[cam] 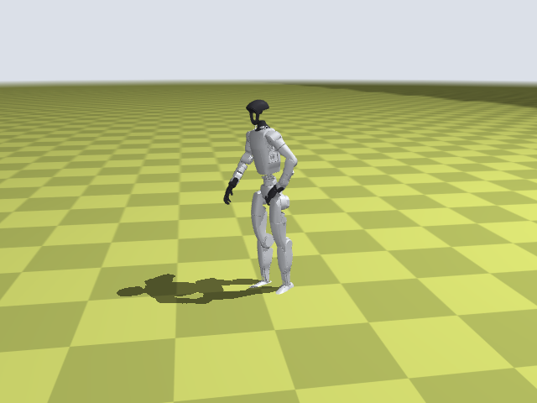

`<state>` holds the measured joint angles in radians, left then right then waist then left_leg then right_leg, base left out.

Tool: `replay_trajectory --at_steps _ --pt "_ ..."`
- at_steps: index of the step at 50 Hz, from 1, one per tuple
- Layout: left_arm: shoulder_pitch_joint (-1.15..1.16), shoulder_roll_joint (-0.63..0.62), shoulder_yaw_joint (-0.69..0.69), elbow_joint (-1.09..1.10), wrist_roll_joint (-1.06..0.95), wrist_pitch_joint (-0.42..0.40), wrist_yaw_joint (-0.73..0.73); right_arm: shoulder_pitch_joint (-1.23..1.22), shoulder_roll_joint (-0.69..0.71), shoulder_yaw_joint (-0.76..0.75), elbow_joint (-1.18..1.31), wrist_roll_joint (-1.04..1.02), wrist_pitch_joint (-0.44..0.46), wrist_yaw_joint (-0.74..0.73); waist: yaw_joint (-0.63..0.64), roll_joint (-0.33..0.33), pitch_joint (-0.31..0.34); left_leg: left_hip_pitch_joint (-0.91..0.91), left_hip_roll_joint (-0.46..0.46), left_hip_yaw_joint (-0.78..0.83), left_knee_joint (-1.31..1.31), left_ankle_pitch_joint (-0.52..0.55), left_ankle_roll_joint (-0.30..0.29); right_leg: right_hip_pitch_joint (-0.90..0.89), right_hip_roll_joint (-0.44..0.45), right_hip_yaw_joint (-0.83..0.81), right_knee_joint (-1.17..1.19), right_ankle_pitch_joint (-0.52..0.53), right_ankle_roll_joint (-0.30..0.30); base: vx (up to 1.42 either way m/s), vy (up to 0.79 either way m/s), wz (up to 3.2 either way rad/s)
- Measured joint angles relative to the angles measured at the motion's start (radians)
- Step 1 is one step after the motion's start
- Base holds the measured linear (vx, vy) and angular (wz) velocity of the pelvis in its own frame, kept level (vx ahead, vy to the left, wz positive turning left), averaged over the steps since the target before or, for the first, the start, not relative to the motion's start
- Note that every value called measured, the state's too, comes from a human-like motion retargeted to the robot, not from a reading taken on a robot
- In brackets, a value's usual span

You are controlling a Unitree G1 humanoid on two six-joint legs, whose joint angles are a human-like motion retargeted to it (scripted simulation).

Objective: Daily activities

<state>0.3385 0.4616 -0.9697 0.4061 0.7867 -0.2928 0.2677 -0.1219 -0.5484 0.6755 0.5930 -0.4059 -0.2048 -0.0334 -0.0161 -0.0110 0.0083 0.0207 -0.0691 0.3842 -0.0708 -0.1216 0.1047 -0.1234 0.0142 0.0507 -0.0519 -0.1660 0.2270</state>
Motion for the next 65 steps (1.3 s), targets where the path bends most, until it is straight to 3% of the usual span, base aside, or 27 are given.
replay_trajectory --at_steps 16,33,37,43,48,60,65 --pt "-0.046 -0.044 0.001 0.142 0.037 0.057 0.003 -0.047 0.063 -0.003 0.142 -0.027 0.056 -0.047 0.013 0.010 0.019 -0.019 -0.005 0.028 0.019 0.018 0.037 -0.035 0.011 0.041 -0.005 0.048 0.035 -0.04 0.00 -0.37" --pt "-0.028 -0.073 0.031 0.234 -0.034 0.102 -0.165 -0.066 0.159 -0.021 0.346 0.030 0.131 0.027 0.025 0.031 0.022 -0.024 0.017 0.048 0.100 0.024 0.062 -0.030 0.065 0.111 -0.018 0.121 0.035 -0.03 -0.05 -0.53" --pt "-0.025 -0.055 0.048 0.244 -0.065 0.113 -0.205 -0.056 0.171 -0.023 0.409 0.033 0.152 0.047 0.023 0.043 0.025 -0.034 0.022 -0.009 0.139 0.004 0.042 -0.017 0.093 0.149 -0.016 0.138 0.035 -0.02 -0.05 -0.93" --pt "-0.044 0.014 0.085 0.244 -0.104 0.129 -0.229 -0.049 0.192 -0.032 0.476 0.033 0.178 0.053 0.016 0.086 0.040 -0.074 0.008 -0.273 0.207 -0.092 -0.052 0.013 0.175 0.244 -0.002 0.165 0.035 -0.02 -0.04 -1.38" --pt "-0.058 0.040 0.108 0.222 -0.133 0.133 -0.218 -0.045 0.208 -0.044 0.499 0.034 0.194 0.035 -0.008 0.113 0.050 -0.072 0.001 -0.394 0.241 -0.155 -0.084 0.035 0.229 0.318 0.009 0.186 0.035 0.00 -0.02 -1.37" --pt "-0.119 0.062 0.160 0.149 -0.234 0.128 -0.127 -0.069 0.202 -0.092 0.438 0.073 0.192 -0.052 -0.078 0.150 0.086 -0.017 0.005 -0.337 0.199 -0.192 -0.072 0.026 0.286 0.393 0.064 0.214 0.035 -0.04 0.04 -1.35" --pt "-0.139 0.057 0.186 0.149 -0.274 0.132 -0.100 -0.073 0.199 -0.099 0.377 0.104 0.183 -0.081 -0.092 0.155 0.100 -0.010 0.007 -0.216 0.178 -0.182 -0.056 -0.030 0.210 0.254 0.103 0.185 0.035 -0.15 0.19 -1.87"
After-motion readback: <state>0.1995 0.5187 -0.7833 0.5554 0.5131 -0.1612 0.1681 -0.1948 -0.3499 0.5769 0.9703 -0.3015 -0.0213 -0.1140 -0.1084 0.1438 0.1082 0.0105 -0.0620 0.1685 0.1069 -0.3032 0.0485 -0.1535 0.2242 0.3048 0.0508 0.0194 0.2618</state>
